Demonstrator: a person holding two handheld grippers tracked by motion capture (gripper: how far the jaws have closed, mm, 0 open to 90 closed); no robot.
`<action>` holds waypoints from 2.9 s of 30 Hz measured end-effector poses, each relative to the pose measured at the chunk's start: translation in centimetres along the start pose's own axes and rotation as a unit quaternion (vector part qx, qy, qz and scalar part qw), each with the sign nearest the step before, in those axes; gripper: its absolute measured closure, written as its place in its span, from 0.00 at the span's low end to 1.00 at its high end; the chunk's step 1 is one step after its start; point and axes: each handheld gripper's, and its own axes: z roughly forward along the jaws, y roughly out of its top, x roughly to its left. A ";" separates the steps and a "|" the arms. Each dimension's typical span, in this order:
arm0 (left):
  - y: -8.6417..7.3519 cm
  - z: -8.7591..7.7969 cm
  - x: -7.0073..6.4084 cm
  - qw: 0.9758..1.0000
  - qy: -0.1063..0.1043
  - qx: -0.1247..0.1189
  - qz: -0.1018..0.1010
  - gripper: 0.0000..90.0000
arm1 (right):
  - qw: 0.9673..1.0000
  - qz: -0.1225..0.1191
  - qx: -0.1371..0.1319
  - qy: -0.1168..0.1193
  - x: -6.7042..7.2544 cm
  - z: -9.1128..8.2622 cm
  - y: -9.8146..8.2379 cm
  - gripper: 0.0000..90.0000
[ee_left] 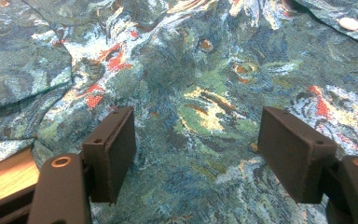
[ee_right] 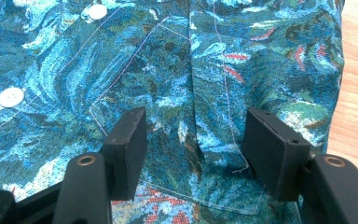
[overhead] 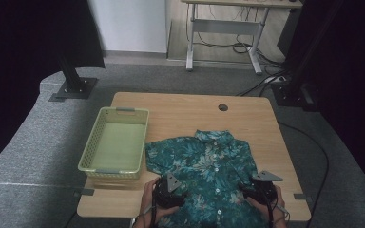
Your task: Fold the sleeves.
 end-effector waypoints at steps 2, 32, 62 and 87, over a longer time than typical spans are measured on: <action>0.0 0.0 0.1 1.000 0.000 -0.001 -0.002 0.31 | 1.000 -0.001 -0.001 0.000 0.0 0.0 0.0 0.43; 2.3 -0.6 3.6 0.998 0.005 -0.018 -0.064 0.32 | 1.000 0.009 -0.008 -0.008 -1.1 -1.4 -1.5 0.42; 3.4 1.3 5.8 0.994 0.032 0.000 -0.101 0.31 | 0.999 0.028 -0.009 -0.027 -2.9 -2.8 -2.8 0.42; 5.7 3.5 8.1 0.991 0.054 0.009 -0.118 0.31 | 0.998 0.043 -0.009 -0.043 -3.5 -3.5 -3.4 0.42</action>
